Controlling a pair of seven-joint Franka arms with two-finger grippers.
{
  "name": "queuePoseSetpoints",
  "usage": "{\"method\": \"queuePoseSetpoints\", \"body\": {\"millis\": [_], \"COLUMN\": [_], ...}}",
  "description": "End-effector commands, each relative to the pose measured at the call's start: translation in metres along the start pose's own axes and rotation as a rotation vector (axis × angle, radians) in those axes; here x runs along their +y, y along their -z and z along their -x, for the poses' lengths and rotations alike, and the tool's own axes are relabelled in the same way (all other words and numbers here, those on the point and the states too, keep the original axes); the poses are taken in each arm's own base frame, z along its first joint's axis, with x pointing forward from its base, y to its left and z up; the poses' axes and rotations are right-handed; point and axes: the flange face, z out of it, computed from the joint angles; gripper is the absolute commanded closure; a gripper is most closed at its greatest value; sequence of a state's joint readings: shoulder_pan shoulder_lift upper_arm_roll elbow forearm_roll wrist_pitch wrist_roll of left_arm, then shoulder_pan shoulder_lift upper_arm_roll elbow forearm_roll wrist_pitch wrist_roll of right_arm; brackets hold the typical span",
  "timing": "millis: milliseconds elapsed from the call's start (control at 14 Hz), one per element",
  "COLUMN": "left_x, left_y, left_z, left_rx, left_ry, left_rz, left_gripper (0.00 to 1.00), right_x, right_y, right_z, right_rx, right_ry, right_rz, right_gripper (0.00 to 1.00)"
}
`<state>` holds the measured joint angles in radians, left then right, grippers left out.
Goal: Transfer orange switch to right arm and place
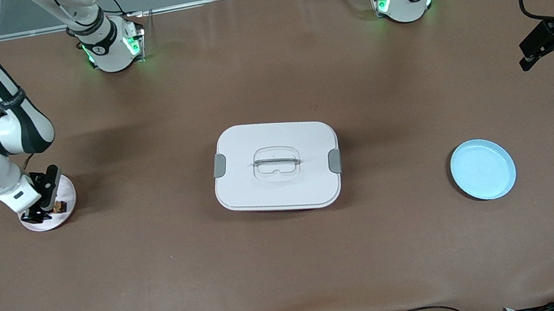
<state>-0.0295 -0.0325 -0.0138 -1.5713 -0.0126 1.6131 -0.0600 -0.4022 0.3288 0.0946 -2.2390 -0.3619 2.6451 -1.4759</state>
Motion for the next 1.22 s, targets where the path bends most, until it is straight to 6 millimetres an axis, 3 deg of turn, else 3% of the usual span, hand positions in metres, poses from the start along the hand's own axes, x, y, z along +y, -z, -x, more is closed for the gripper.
{"method": "queuePoseSetpoints", "body": {"millis": [0, 215, 645, 931, 1146], "left_x": [-0.003, -0.007, -0.006, -0.003, -0.003], "left_y": [0.000, -0.003, -0.003, -0.002, -0.002], "left_z": [0.002, 0.000, 0.000, 0.002, 0.002], "left_rx": [-0.019, -0.025, -0.024, -0.028, -0.028], "left_ry": [0.006, 0.010, 0.009, 0.003, 0.003], "left_rz": [-0.019, -0.024, -0.024, -0.024, -0.024], "left_gripper": [0.00, 0.00, 0.00, 0.00, 0.00], "right_x": [0.012, 0.027, 0.064, 0.073, 0.075], "right_y": [0.051, 0.102, 0.193, 0.256, 0.269], "right_z": [-0.004, -0.013, 0.022, 0.019, 0.002], "right_rx": [-0.042, -0.003, 0.025, -0.007, -0.033], "right_ry": [-0.075, -0.166, -0.302, -0.651, -0.889], "right_rz": [-0.064, -0.131, -0.161, -0.141, -0.163], "right_gripper": [0.00, 0.00, 0.00, 0.00, 0.00]}}
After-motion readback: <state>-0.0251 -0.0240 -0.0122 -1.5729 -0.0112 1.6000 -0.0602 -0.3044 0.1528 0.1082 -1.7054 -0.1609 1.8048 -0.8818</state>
